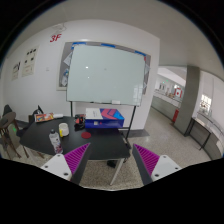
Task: Pour water
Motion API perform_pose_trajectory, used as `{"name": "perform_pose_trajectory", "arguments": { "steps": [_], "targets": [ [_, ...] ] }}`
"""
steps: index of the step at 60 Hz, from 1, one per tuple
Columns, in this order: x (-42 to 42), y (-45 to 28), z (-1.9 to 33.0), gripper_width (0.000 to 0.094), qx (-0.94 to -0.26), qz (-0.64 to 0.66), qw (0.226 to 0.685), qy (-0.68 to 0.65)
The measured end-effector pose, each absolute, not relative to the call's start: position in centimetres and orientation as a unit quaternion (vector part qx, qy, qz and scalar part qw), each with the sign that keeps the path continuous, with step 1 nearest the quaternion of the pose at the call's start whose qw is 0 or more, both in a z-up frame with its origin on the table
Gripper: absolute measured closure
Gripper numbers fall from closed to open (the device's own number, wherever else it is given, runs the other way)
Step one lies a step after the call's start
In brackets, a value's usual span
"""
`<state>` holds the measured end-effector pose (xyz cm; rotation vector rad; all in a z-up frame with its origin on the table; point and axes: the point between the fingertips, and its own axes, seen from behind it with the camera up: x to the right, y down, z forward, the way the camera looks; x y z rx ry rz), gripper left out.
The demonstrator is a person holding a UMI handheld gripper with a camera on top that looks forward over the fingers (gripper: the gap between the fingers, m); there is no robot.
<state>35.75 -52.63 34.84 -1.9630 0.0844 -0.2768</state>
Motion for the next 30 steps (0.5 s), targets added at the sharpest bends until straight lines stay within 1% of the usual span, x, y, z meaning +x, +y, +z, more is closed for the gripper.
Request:
{"name": "perform_pose_trajectory", "arguments": {
  "steps": [5, 9, 11, 19, 24, 30],
  "targets": [
    [35.4, -52.7, 33.6, 0.0092, -0.835, -0.115, 0.537, 0.036],
    [35.1, -52.4, 32.0, 0.0094, -0.838, -0.113, 0.533, 0.038],
    [34.8, -51.7, 30.6, 0.0094, -0.839, -0.113, 0.53, 0.039],
    [33.1, -49.7, 23.0, 0.0094, -0.853, -0.114, 0.508, 0.04],
    [30.7, -48.6, 17.9, 0.0092, -0.866, -0.107, 0.488, 0.027],
    [26.8, -46.8, 12.4, 0.0091, -0.873, -0.098, 0.477, 0.022]
  ]
}}
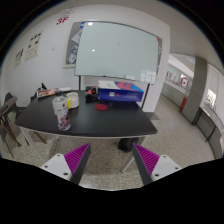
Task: Pour water
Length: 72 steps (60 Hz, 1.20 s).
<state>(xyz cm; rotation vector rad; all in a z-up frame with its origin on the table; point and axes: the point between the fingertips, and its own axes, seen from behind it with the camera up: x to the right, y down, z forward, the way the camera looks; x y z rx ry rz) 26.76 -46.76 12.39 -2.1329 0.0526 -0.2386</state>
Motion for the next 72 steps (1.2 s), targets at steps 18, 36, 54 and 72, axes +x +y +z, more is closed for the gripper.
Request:
{"name": "perform_pose_trajectory", "arguments": {
  "steps": [18, 36, 54, 72],
  "targets": [
    [13.4, -37.2, 5.9, 0.009, -0.86, -0.028, 0.509, 0.02],
    [6.9, -26.3, 6.3, 0.0088, -0.833, -0.013, 0.552, 0.014],
    [6.1, -21.4, 5.5, 0.0389, -0.813, -0.032, 0.581, 0.018],
    [8.3, -21.8, 6.5, 0.0512, -0.81, -0.076, 0.581, 0.015]
  ]
}}
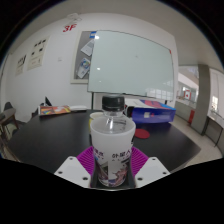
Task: Pour water
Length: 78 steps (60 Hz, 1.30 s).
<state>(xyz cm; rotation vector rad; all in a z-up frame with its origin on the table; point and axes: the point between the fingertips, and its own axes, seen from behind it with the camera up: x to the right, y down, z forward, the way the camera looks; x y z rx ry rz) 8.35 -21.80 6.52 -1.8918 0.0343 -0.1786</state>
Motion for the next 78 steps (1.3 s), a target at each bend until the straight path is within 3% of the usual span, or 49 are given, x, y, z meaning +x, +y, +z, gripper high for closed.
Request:
{"name": "perform_pose_trajectory", "arguments": {
  "steps": [9, 20, 31, 37, 44, 60, 69, 78],
  "targets": [
    [15.8, -21.3, 10.3, 0.0512, -0.802, -0.173, 0.571, -0.003],
    [25.4, -17.3, 18.4, 0.0511, -0.759, -0.33, 0.558, -0.056],
    [28.1, -9.8, 27.8, 0.0512, -0.656, -0.499, 0.534, -0.185],
    [25.9, -5.3, 30.7, 0.0513, -0.578, -0.577, 0.501, -0.285],
    [21.2, -0.8, 30.0, 0.0515, -0.478, -0.629, 0.451, -0.416],
    [14.2, 4.2, 20.9, 0.0511, -0.314, -0.648, 0.326, -0.613],
    [13.4, 4.4, 18.4, 0.0512, -0.305, -0.628, 0.325, -0.638],
    [13.6, 3.9, 20.6, 0.0514, -0.345, -0.607, 0.369, -0.613]
  ]
}}
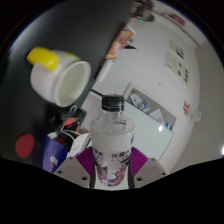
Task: Pour water
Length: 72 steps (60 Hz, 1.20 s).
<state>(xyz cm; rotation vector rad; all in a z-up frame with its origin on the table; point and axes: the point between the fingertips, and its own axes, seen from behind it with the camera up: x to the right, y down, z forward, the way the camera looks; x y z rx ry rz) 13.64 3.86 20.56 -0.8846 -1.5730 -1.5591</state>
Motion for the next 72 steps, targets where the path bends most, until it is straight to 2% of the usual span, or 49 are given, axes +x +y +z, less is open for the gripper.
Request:
{"name": "perform_pose_trajectory", "arguments": {
  "steps": [7, 15, 21, 25, 36, 47, 58, 60, 64, 72],
  "targets": [
    [14.0, 2.8, 25.7, 0.051, -0.426, -0.56, 0.464, -0.538],
    [16.1, 1.7, 30.6, 0.0511, -0.559, -0.439, 0.577, -0.401],
    [17.5, 0.4, 31.6, 0.0513, -0.65, -0.319, 0.631, -0.278],
    [18.7, 0.5, 30.7, 0.051, -0.698, -0.207, 0.656, -0.197],
    [23.6, 0.9, 22.7, 0.0513, -0.773, -0.065, 0.629, -0.057],
    [25.5, 1.3, 12.8, 0.0513, -0.804, -0.044, 0.593, -0.014],
    [26.8, 1.4, 5.5, 0.0505, -0.827, -0.031, 0.561, 0.011],
    [26.8, 1.5, 5.9, 0.0506, -0.814, -0.03, 0.58, 0.011],
    [26.7, 0.9, 5.8, 0.0505, -0.811, -0.034, 0.584, 0.01],
    [26.8, 1.1, 5.7, 0.039, -0.815, -0.032, 0.579, 0.01]
  ]
}}
